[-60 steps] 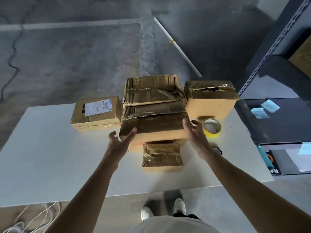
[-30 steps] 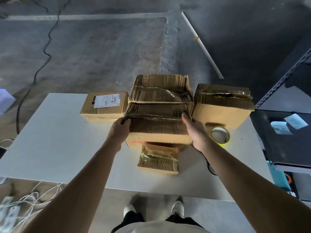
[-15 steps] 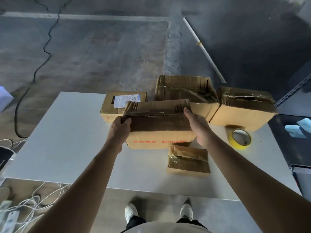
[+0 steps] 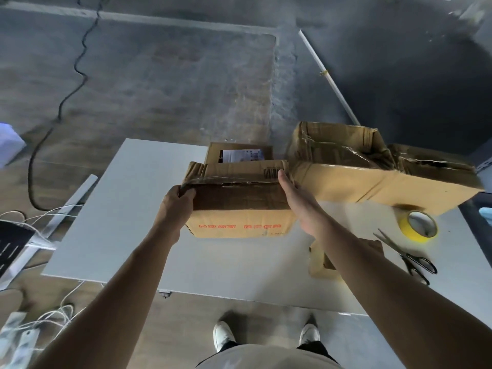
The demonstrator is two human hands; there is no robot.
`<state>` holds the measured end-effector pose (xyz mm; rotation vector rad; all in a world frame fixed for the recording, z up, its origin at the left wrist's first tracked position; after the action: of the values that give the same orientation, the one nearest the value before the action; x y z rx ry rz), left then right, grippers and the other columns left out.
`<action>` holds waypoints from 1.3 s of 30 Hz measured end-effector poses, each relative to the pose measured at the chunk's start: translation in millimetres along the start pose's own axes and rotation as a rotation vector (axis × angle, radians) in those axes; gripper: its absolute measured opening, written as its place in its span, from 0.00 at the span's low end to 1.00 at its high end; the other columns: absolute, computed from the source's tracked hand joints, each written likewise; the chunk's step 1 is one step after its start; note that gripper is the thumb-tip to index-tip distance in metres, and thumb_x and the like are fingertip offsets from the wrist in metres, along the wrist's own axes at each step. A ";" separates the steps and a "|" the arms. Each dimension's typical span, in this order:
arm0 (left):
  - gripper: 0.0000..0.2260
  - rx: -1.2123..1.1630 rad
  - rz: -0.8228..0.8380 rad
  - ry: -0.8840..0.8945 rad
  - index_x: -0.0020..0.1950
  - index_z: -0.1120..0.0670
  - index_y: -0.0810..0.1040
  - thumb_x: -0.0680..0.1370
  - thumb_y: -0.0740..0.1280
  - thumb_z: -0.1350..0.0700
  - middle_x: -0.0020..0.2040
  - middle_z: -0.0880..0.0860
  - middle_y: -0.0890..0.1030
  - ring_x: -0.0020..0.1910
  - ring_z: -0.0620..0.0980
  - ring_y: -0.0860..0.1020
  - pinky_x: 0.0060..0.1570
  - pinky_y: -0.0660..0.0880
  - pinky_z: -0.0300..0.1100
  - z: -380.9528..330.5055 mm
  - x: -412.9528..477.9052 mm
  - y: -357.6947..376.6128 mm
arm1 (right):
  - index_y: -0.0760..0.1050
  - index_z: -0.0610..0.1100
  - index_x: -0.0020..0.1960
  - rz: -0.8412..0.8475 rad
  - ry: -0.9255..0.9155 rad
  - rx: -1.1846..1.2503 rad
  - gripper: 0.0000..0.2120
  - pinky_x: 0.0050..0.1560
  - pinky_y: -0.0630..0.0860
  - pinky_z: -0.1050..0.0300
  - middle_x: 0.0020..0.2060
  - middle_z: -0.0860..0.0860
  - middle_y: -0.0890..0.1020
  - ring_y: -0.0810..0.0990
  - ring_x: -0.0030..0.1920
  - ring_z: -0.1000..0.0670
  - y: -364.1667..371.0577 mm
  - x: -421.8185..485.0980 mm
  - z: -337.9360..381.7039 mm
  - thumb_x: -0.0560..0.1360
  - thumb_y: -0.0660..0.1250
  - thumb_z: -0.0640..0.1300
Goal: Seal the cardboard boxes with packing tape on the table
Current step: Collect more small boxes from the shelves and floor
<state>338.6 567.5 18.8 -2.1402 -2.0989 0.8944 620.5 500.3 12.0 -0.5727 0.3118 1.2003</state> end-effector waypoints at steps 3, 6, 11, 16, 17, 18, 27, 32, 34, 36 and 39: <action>0.10 0.013 -0.011 -0.002 0.59 0.54 0.73 0.82 0.58 0.51 0.47 0.56 0.79 0.43 0.53 0.77 0.37 0.71 0.44 5.9 8.3 -23.6 | 0.69 0.53 0.71 0.021 -0.001 0.011 0.35 0.61 0.71 0.50 0.62 0.52 0.76 0.73 0.60 0.48 27.0 4.5 1.4 0.73 0.59 0.73; 0.10 0.022 -0.019 -0.010 0.58 0.54 0.73 0.83 0.58 0.52 0.46 0.56 0.79 0.42 0.52 0.76 0.37 0.70 0.44 10.4 18.4 -41.6 | 0.70 0.52 0.70 0.041 0.006 0.011 0.39 0.61 0.72 0.50 0.59 0.52 0.76 0.74 0.58 0.49 49.6 6.3 4.7 0.69 0.60 0.77; 0.10 0.078 -0.017 0.003 0.58 0.54 0.74 0.83 0.57 0.52 0.45 0.56 0.78 0.41 0.52 0.76 0.36 0.69 0.43 10.7 33.4 -62.8 | 0.70 0.55 0.68 0.124 -0.010 0.075 0.31 0.63 0.75 0.47 0.63 0.52 0.78 0.77 0.61 0.48 79.5 13.5 8.5 0.72 0.61 0.73; 0.12 0.131 -0.010 0.044 0.59 0.55 0.77 0.82 0.60 0.51 0.45 0.55 0.79 0.42 0.53 0.76 0.37 0.70 0.45 9.6 48.2 -75.4 | 0.66 0.56 0.73 0.118 0.020 0.067 0.35 0.64 0.74 0.44 0.65 0.52 0.76 0.76 0.64 0.46 92.2 16.1 4.9 0.72 0.60 0.73; 0.12 0.148 0.001 0.049 0.59 0.55 0.77 0.82 0.60 0.50 0.45 0.55 0.79 0.42 0.53 0.76 0.36 0.70 0.45 8.8 49.1 -75.1 | 0.66 0.56 0.73 0.106 0.019 0.062 0.33 0.64 0.75 0.45 0.65 0.52 0.76 0.76 0.63 0.47 91.4 17.6 3.9 0.74 0.59 0.72; 0.11 0.167 0.004 0.056 0.59 0.54 0.77 0.82 0.59 0.50 0.44 0.55 0.79 0.41 0.52 0.76 0.35 0.70 0.44 8.4 50.3 -74.2 | 0.66 0.56 0.73 0.101 0.016 0.057 0.31 0.62 0.75 0.46 0.63 0.52 0.76 0.76 0.62 0.47 90.8 17.9 4.2 0.75 0.58 0.71; 0.08 0.270 -0.113 0.186 0.55 0.59 0.76 0.78 0.60 0.60 0.44 0.57 0.78 0.41 0.58 0.75 0.34 0.70 0.47 -20.4 46.6 -69.9 | 0.72 0.48 0.68 0.016 -0.078 -0.018 0.33 0.65 0.74 0.47 0.62 0.52 0.78 0.76 0.63 0.49 61.9 22.3 9.1 0.75 0.58 0.71; 0.19 0.237 -0.179 0.282 0.71 0.56 0.72 0.79 0.61 0.61 0.59 0.53 0.77 0.56 0.56 0.77 0.51 0.73 0.46 -50.8 28.8 -57.7 | 0.70 0.46 0.71 -0.072 -0.128 0.021 0.27 0.64 0.74 0.47 0.63 0.52 0.76 0.75 0.62 0.49 28.3 17.9 5.9 0.80 0.58 0.63; 0.19 0.197 -0.177 0.326 0.71 0.56 0.73 0.80 0.62 0.59 0.63 0.52 0.78 0.61 0.54 0.77 0.55 0.72 0.43 -60.5 22.9 -47.2 | 0.69 0.45 0.72 -0.104 -0.136 0.050 0.27 0.66 0.74 0.46 0.67 0.49 0.76 0.75 0.65 0.47 13.4 14.3 3.1 0.80 0.59 0.62; 0.19 0.222 -0.155 0.352 0.71 0.53 0.73 0.80 0.62 0.56 0.68 0.53 0.77 0.65 0.54 0.76 0.57 0.70 0.42 -69.7 13.2 -30.3 | 0.70 0.43 0.71 -0.145 -0.162 0.088 0.25 0.64 0.74 0.50 0.66 0.46 0.77 0.76 0.63 0.47 -4.3 9.8 0.2 0.81 0.60 0.59; 0.15 0.227 -0.068 0.435 0.68 0.54 0.75 0.82 0.60 0.57 0.63 0.51 0.79 0.54 0.44 0.80 0.48 0.74 0.32 -86.8 -9.6 7.7 | 0.73 0.41 0.67 -0.204 -0.217 0.115 0.22 0.64 0.75 0.49 0.62 0.43 0.80 0.78 0.62 0.46 -34.2 1.6 -4.9 0.81 0.62 0.55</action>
<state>381.0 590.4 92.0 -1.9227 -1.7534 0.5618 653.5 490.4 15.7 -0.3611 0.1332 1.0293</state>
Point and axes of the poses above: each hand's wrist, its own x-axis towards the middle knuckle, its own y-axis out of the palm, z = x × y, the point moved 8 cm from there along x, towards the middle knuckle
